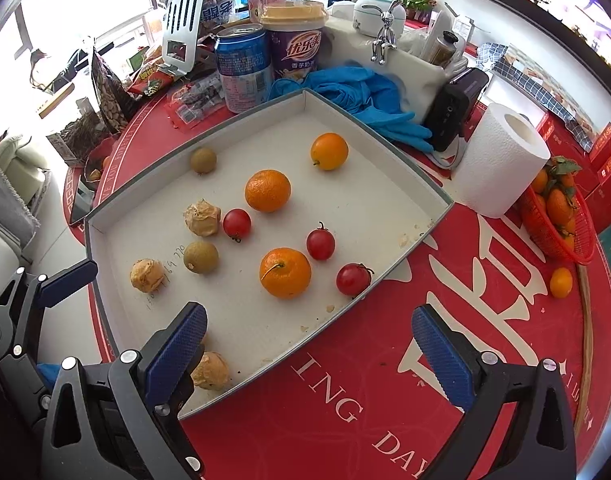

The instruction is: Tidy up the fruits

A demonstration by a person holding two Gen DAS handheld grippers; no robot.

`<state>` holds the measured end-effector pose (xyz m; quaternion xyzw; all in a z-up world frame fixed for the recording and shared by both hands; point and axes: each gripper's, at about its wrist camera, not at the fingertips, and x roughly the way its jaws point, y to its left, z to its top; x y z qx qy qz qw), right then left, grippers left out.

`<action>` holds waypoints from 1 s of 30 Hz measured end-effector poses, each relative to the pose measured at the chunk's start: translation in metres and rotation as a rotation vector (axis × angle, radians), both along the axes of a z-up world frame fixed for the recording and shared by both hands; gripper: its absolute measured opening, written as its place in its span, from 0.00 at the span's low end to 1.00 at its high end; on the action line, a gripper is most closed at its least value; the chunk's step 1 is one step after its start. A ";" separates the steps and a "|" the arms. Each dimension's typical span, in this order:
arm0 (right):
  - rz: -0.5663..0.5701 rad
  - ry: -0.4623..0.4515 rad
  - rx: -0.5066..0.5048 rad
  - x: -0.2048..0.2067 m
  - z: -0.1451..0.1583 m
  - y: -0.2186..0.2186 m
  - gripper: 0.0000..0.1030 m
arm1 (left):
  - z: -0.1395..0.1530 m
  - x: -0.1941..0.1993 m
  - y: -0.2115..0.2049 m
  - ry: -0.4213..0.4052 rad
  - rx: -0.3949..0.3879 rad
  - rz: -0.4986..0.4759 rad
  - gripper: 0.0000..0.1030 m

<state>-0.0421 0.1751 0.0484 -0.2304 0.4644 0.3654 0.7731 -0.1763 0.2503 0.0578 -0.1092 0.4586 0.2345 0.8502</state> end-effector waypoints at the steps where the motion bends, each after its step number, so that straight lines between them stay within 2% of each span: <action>1: 0.001 0.000 0.001 0.000 0.000 0.000 1.00 | 0.000 0.000 0.000 0.002 0.000 0.001 1.00; 30: 0.019 -0.019 -0.023 -0.003 -0.001 0.006 1.00 | -0.004 0.005 0.000 0.018 -0.012 -0.011 1.00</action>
